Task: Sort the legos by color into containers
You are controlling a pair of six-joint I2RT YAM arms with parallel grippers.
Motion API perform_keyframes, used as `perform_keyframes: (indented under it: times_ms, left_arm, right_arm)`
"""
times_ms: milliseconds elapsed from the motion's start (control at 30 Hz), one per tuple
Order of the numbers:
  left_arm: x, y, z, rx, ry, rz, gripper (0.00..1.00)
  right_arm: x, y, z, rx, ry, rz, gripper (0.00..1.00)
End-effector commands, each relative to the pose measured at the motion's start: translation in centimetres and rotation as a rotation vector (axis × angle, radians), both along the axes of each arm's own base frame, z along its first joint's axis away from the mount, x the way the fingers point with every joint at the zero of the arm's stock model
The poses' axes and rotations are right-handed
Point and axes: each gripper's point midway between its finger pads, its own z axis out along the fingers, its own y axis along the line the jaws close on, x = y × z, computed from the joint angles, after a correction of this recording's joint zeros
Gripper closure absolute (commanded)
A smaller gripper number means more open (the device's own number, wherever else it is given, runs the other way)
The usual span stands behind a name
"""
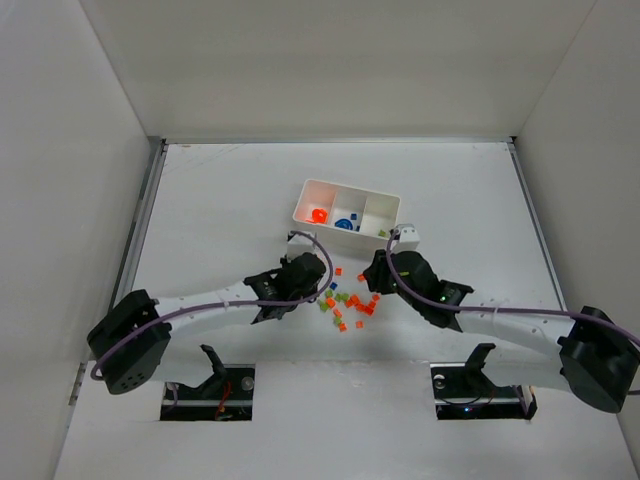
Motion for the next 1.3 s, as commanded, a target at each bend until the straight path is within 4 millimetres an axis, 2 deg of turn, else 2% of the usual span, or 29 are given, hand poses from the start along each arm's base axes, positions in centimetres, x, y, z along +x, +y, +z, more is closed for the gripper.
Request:
perform_keyframes:
  times_ms: [0, 133, 233, 333, 400, 433, 500, 633, 733, 800, 900, 967, 1000, 1033, 1067, 1267]
  left_arm:
    - [4.0, -2.8, 6.7, -0.128, -0.113, -0.002, 0.86]
    - [8.3, -6.2, 9.8, -0.211, -0.171, -0.038, 0.86]
    - [11.8, -8.0, 10.4, -0.251, -0.176, -0.034, 0.85]
    - [14.7, -9.8, 10.0, -0.268, -0.175, -0.036, 0.85]
    - [15.9, -10.3, 9.5, -0.255, -0.172, -0.030, 0.85]
    - [17.2, -10.4, 8.8, -0.243, -0.170, -0.017, 0.84]
    - [18.1, -10.5, 8.3, -0.235, -0.166, -0.007, 0.82]
    - [19.5, -10.7, 7.7, -0.229, -0.155, 0.005, 0.67]
    - [19.1, -10.1, 8.8, -0.245, -0.175, 0.008, 0.60]
    - [18.5, -9.3, 9.3, -0.250, -0.180, 0.013, 0.60]
    - [16.6, -7.4, 9.2, -0.246, -0.170, 0.023, 0.61]
    - [14.4, -5.8, 8.4, -0.244, -0.148, 0.026, 0.62]
    - [12.6, -4.5, 7.7, -0.239, -0.129, 0.032, 0.62]
    - [12.1, -4.2, 7.5, -0.236, -0.125, 0.031, 0.62]
    - [10.3, -2.8, 6.8, -0.230, -0.116, 0.036, 0.62]
    - [5.5, 1.9, 4.5, -0.221, -0.056, 0.102, 0.62]
  right_arm:
    - [-0.7, 1.2, 1.0, 0.058, -0.018, 0.009, 0.61]
    - [-3.0, 2.8, -1.1, 0.011, 0.030, 0.090, 0.65]
    - [-3.8, 2.4, -0.9, 0.019, 0.030, 0.067, 0.65]
    - [-4.2, 1.4, -0.8, 0.030, 0.024, 0.053, 0.65]
    - [-4.4, 1.0, -0.7, 0.040, 0.031, 0.047, 0.65]
    - [-4.6, 1.0, -0.7, 0.049, 0.031, 0.049, 0.65]
    - [-4.6, 1.1, -0.7, 0.044, 0.033, 0.062, 0.65]
    - [-4.3, 2.1, -1.0, 0.012, 0.038, 0.084, 0.65]
    - [-4.1, 3.2, -1.4, -0.043, 0.033, 0.138, 0.65]
    - [-4.2, 4.0, -1.6, -0.064, 0.036, 0.167, 0.65]
    - [-4.1, 5.8, -2.0, -0.106, 0.034, 0.226, 0.66]
    - [-4.0, 6.6, -2.3, -0.156, 0.024, 0.247, 0.65]
    - [-3.8, 6.8, -2.4, -0.171, 0.021, 0.245, 0.65]
    - [-3.7, 6.9, -2.4, -0.179, 0.020, 0.246, 0.65]
    - [-3.5, 7.0, -2.8, -0.209, 0.018, 0.260, 0.64]
    - [-3.2, 7.1, -4.5, -0.315, 0.038, 0.295, 0.59]
